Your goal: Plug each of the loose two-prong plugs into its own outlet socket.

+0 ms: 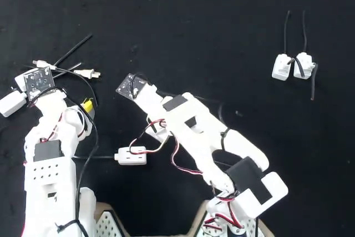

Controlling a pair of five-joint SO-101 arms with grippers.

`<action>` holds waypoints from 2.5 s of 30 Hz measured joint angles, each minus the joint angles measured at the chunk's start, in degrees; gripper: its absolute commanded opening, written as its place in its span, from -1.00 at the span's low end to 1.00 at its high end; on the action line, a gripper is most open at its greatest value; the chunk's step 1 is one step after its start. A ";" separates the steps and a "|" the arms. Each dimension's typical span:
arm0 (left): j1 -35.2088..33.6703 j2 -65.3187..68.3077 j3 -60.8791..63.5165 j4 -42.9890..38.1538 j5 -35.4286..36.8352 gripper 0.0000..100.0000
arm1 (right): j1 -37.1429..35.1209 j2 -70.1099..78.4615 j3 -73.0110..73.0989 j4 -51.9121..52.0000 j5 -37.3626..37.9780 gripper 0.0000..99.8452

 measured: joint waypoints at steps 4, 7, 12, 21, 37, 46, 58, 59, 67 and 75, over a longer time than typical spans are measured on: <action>0.00 0.00 0.00 0.00 0.00 -0.55 | 0.44 0.00 0.00 0.00 0.09 -0.70; 0.00 0.00 0.00 0.00 0.00 -0.55 | 0.79 1.14 0.00 0.00 0.00 -0.70; 0.00 0.00 0.00 0.00 0.00 -0.55 | 0.79 5.27 -3.60 1.76 0.00 -0.70; 0.00 0.00 0.00 0.00 0.00 -0.55 | 1.85 6.51 -5.27 2.46 0.00 -0.98; 4.75 0.00 0.00 0.09 0.00 -0.55 | 0.62 -9.58 8.70 -14.59 0.09 -0.98; 14.15 -14.33 3.96 0.97 1.93 -0.55 | -4.40 -9.67 15.65 -30.59 -3.34 -0.98; 14.86 -32.26 11.52 1.14 -0.88 -0.55 | -10.64 -29.45 24.26 -28.92 -6.51 -0.98; 14.86 -32.35 11.69 1.14 -0.88 -0.55 | -11.25 -30.86 24.97 -28.84 -6.51 -0.98; 14.86 -32.79 13.01 1.14 -0.97 -0.55 | -12.40 -41.14 29.54 -28.40 -8.18 -0.98; 14.77 -33.05 13.01 1.14 -0.97 -0.55 | -12.48 -51.16 32.97 -26.02 -10.02 -0.98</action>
